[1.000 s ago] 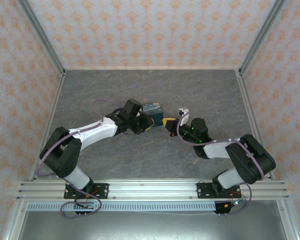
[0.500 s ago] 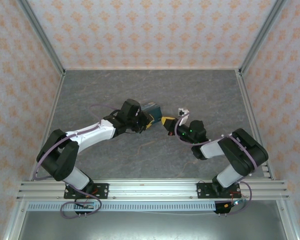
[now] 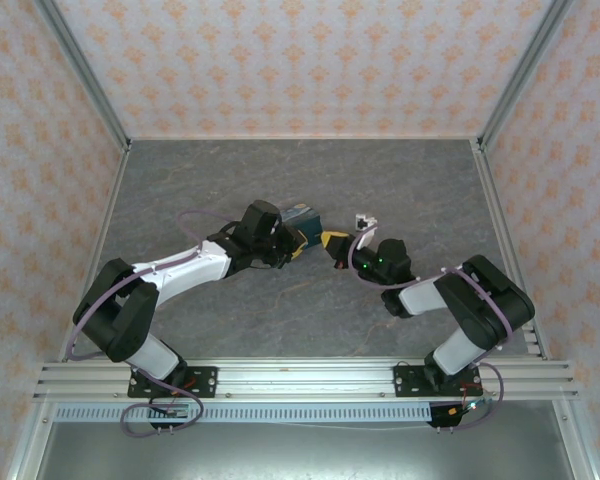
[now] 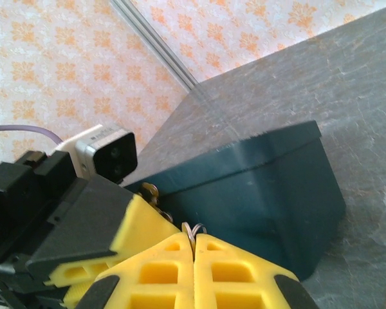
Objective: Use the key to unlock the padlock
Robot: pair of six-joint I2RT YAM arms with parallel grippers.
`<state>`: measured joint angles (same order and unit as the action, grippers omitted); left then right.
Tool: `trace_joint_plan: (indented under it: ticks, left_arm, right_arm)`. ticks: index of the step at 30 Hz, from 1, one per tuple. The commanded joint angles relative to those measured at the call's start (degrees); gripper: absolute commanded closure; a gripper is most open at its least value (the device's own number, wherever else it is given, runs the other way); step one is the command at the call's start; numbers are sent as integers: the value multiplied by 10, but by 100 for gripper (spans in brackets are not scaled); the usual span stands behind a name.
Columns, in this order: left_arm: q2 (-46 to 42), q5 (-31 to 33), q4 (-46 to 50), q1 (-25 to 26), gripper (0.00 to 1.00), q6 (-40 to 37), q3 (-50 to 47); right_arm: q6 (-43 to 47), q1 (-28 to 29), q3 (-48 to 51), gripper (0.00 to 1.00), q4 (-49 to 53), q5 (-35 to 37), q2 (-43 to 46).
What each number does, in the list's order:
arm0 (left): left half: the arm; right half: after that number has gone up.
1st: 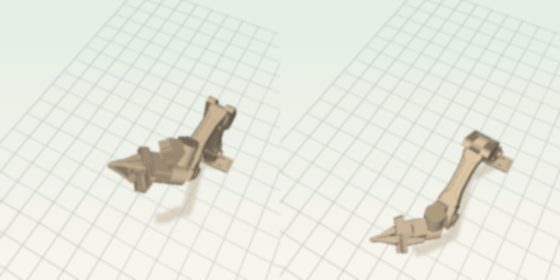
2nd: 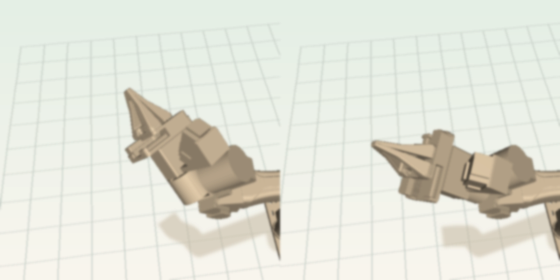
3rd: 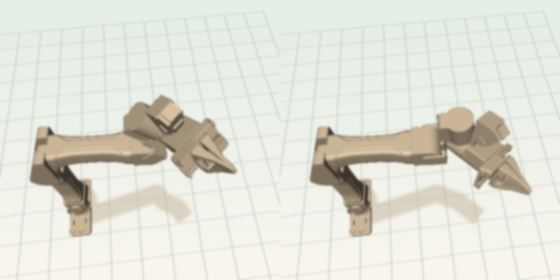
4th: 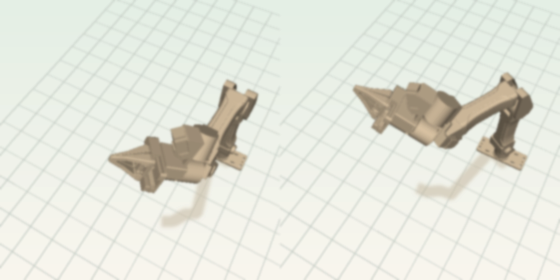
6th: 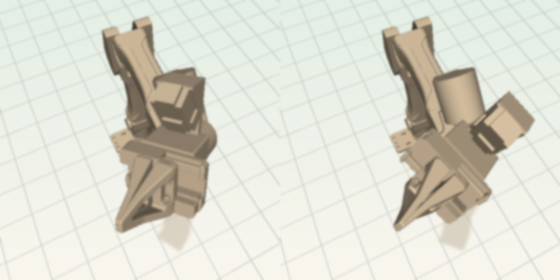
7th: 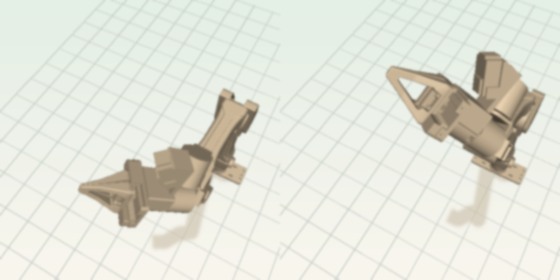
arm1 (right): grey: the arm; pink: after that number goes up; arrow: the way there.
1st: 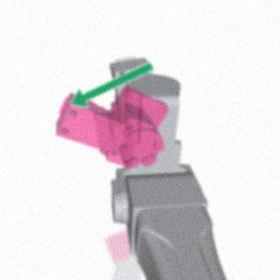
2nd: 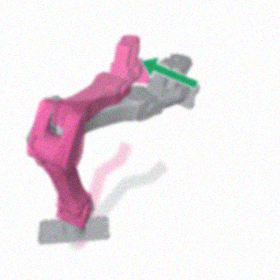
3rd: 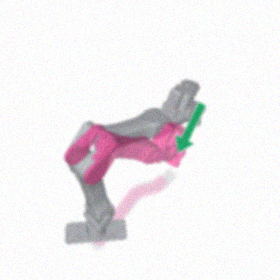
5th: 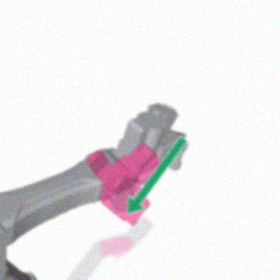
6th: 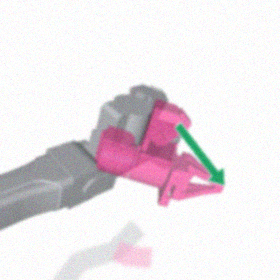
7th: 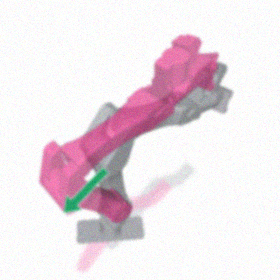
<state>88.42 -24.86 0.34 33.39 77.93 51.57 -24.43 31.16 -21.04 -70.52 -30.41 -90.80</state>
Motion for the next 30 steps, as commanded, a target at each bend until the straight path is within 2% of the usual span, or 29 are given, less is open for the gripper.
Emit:
trace_joint_plan:
  ticks: [1,7,30]
  left_arm:
    - [-19,11,-14,0,97,-7,-2]
    - [-21,13,-32,0,98,17,-5]
    - [-25,17,-25,0,98,15,1]
  right_arm:
    - [9,11,-13,100,-6,-1,12]
    - [-22,14,-2,100,-64,2,-32]
    - [-23,30,-19,100,-59,-2,-61]
